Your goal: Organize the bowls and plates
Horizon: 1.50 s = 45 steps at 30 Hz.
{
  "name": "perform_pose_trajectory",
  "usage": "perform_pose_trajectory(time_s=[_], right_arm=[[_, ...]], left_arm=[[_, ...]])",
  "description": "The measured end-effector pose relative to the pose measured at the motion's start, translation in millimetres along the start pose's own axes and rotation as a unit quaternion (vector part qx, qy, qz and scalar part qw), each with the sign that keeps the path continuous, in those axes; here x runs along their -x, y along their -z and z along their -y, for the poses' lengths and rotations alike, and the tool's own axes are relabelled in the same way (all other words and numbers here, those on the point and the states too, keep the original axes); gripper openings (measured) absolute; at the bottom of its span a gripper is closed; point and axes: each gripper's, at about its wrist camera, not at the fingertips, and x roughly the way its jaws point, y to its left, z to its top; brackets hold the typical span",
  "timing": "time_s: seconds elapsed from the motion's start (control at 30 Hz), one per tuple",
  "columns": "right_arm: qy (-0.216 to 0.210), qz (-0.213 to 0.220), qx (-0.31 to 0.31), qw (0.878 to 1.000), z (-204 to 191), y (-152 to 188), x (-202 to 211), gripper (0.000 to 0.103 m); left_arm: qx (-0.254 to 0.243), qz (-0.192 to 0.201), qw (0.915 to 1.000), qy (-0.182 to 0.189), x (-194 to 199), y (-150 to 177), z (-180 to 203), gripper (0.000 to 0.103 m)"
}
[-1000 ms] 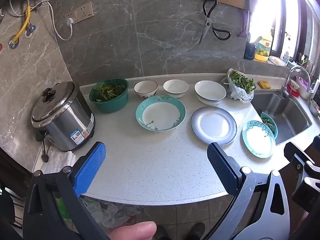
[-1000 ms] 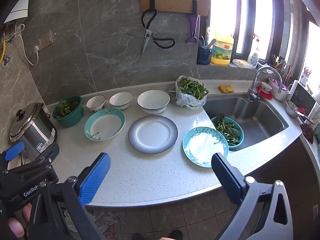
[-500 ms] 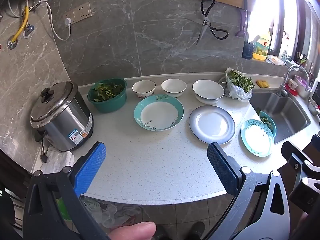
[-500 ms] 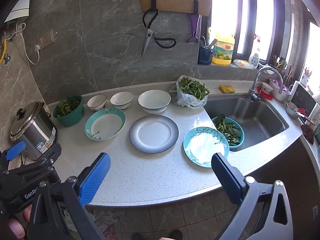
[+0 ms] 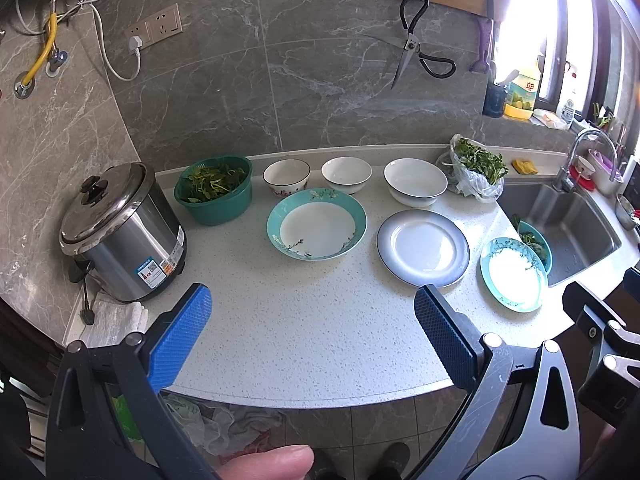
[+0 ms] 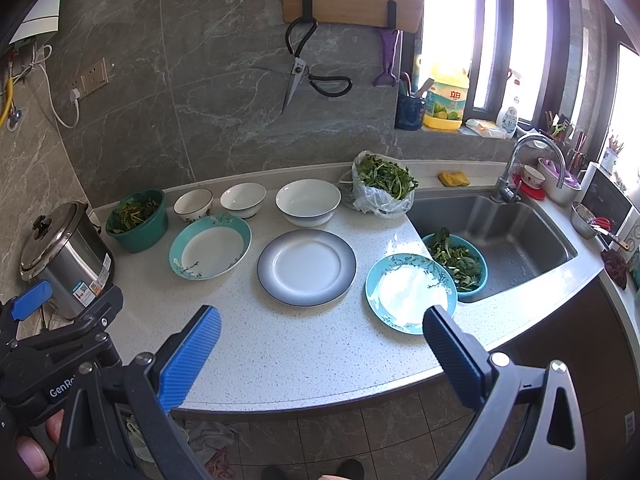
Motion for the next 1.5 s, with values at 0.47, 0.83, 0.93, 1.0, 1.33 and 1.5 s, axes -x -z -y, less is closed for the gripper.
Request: perform_pose_trajectory(time_s=[0.47, 0.83, 0.93, 1.0, 1.33, 1.5], right_arm=[[0.000, 0.000, 0.000, 1.000, 0.2, -1.1, -0.2, 0.103], [0.000, 0.000, 0.001, 1.000, 0.2, -1.1, -1.3, 0.103], [0.000, -0.001, 0.000, 1.000, 0.2, -1.2, -1.4, 0.103], [0.000, 0.000, 0.000, 1.000, 0.2, -1.2, -1.5, 0.103], [-0.001, -0.001, 0.001, 1.000, 0.2, -0.9, -3.4, 0.103], [-0.001, -0.002, 0.000, 1.000, 1.0, -0.7, -3.8, 0.103]], left_arm=[[-0.002, -0.001, 1.0000, 0.001, 2.1, 3.4, 3.6, 0.103], [-0.002, -0.001, 1.0000, 0.001, 1.6, 3.6, 3.7, 0.103], [-0.003, -0.003, 1.0000, 0.001, 0.9, 3.9, 3.2, 0.103], [-0.002, -0.002, 1.0000, 0.001, 0.6, 3.3, 2.7, 0.103], [-0.002, -0.003, 1.0000, 0.002, -0.5, 4.6, 3.2, 0.103], [-0.002, -0.008, 1.0000, 0.001, -8.0, 6.2, 5.4, 0.103]])
